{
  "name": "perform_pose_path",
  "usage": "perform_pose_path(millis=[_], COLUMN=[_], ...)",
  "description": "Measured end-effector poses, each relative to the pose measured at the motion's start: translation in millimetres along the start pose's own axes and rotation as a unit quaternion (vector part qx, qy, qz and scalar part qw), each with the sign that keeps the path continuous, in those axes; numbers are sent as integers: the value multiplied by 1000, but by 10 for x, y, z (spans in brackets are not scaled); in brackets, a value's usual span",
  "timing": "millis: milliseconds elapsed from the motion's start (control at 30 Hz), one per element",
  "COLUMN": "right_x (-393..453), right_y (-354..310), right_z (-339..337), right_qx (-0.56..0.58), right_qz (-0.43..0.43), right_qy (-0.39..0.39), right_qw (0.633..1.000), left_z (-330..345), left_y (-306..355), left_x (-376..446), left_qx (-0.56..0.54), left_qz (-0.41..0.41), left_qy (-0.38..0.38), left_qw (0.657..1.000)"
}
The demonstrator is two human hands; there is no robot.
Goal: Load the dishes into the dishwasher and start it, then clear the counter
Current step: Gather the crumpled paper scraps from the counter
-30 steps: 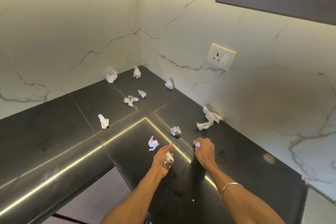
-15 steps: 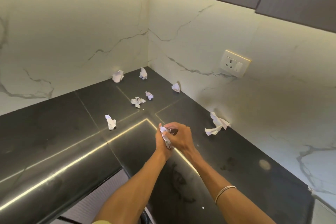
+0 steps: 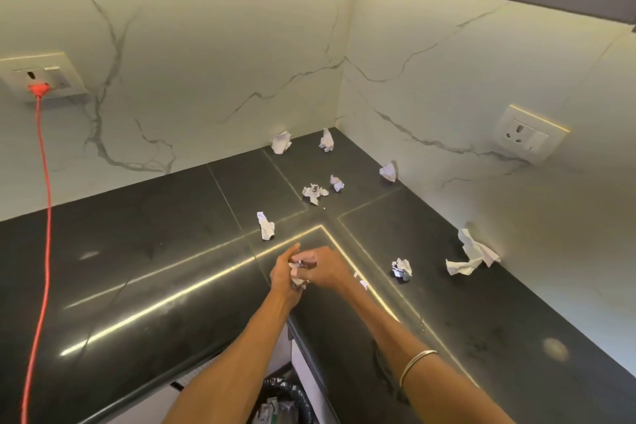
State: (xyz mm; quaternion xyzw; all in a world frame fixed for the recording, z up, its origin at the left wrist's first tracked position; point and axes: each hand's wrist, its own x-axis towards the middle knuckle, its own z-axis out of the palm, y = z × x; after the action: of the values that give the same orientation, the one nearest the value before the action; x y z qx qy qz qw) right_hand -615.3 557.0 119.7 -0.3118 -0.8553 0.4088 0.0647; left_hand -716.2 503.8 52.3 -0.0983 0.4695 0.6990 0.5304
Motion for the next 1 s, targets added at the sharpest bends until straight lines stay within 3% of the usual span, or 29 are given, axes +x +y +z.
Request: perform_pose_path(millis=[33, 100, 200, 267, 333, 467, 633, 800, 1000], right_x=[46, 112, 51, -83, -207, -311, -363, -311, -360], right_y=[9, 93, 330, 437, 489, 693, 708, 460, 398], right_z=[1, 8, 17, 18, 22, 69, -94, -390, -370], right_qx=[28, 47, -150, -292, -323, -267, -46, 66, 77], right_qz=[31, 73, 148, 208, 283, 302, 240, 141, 122], right_qy=[-29, 12, 107, 109, 82, 47, 144, 250, 195], right_qw=[999, 996, 972, 927, 899, 914, 959, 956, 970], left_z=[-64, -122, -112, -85, -47, 101, 302, 417, 600], left_y=[31, 104, 171, 181, 150, -12, -259, -433, -628], left_x=[29, 47, 67, 97, 129, 195, 196, 128, -41], left_qx=[-4, -14, -20, -23, -21, -8, -7, 52, -10], left_qz=[-2, -6, -3, -6, -20, -50, -68, -80, -129], left_qy=[14, 30, 44, 39, 28, 20, 9, -46, -165], left_qw=[1000, 999, 999, 999, 999, 999, 998, 994, 978])
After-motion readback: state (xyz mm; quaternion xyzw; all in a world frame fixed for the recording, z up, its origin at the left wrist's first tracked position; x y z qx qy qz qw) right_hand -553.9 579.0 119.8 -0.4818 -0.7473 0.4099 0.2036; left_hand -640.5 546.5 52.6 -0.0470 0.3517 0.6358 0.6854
